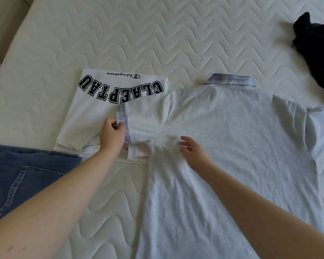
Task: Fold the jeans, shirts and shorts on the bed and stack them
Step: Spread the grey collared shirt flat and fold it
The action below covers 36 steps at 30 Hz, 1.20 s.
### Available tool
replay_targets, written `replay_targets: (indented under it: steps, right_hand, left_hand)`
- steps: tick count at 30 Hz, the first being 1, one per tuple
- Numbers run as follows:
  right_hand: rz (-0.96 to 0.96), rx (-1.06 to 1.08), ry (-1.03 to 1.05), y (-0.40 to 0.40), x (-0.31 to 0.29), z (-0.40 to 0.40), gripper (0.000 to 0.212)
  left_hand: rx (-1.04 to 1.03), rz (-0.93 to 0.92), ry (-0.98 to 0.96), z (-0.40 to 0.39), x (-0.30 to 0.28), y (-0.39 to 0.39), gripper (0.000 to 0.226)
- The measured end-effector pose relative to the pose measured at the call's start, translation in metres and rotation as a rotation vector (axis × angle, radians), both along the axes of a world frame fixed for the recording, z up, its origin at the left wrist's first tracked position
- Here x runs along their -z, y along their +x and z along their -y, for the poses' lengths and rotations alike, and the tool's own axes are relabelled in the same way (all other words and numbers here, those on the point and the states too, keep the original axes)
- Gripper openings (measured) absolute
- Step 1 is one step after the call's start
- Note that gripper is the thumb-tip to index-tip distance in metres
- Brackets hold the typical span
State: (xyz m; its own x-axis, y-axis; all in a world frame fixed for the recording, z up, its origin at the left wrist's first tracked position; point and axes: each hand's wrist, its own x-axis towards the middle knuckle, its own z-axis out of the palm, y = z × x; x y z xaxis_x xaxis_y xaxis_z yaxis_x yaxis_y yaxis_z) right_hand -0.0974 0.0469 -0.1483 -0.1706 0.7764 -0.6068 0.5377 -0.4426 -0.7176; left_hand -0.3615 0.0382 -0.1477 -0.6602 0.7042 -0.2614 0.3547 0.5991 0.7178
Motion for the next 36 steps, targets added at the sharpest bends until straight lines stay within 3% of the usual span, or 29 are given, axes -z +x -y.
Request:
replay_targets:
  steps: [3, 7, 10, 14, 18, 21, 25, 28, 31, 36]
  right_hand:
    - [0.039, -0.085, 0.014, -0.005, 0.003, -0.003, 0.048]
    - [0.061, -0.193, 0.053, -0.012, 0.004, -0.015, 0.055]
    - [0.045, -0.234, 0.036, -0.019, 0.008, -0.020, 0.057]
    - [0.034, -0.267, -0.025, -0.030, 0.017, -0.028, 0.061]
    - [-0.021, -0.167, -0.089, -0.038, 0.023, -0.040, 0.060]
    - [-0.123, -0.064, -0.171, -0.036, 0.021, -0.044, 0.056]
    - [-0.262, 0.133, -0.256, -0.031, 0.009, -0.052, 0.048]
    - [-0.445, 0.320, -0.246, -0.027, -0.015, -0.067, 0.044]
    - [-0.578, 0.399, -0.245, -0.014, -0.038, -0.082, 0.053]
    - [-0.580, 0.537, -0.299, 0.028, -0.039, -0.088, 0.059]
  left_hand:
    - [-0.116, 0.290, -0.022, -0.006, 0.010, -0.006, 0.032]
    - [-0.160, 0.520, -0.120, -0.031, 0.012, -0.015, 0.074]
    - [-0.260, 0.682, -0.225, -0.044, 0.013, -0.020, 0.055]
    - [-0.237, 0.717, -0.319, -0.047, 0.012, -0.017, 0.029]
    - [-0.156, 0.767, -0.247, -0.053, -0.006, -0.007, 0.011]
    - [0.001, 0.660, -0.061, -0.056, -0.023, 0.003, 0.016]
    - [0.330, 0.173, 0.054, -0.056, -0.046, 0.029, 0.018]
    - [0.541, -0.057, 0.136, -0.054, -0.058, 0.062, 0.019]
    - [0.763, -0.111, 0.248, -0.047, -0.064, 0.106, 0.009]
    - [1.082, -0.031, 0.235, -0.036, -0.062, 0.170, 0.035]
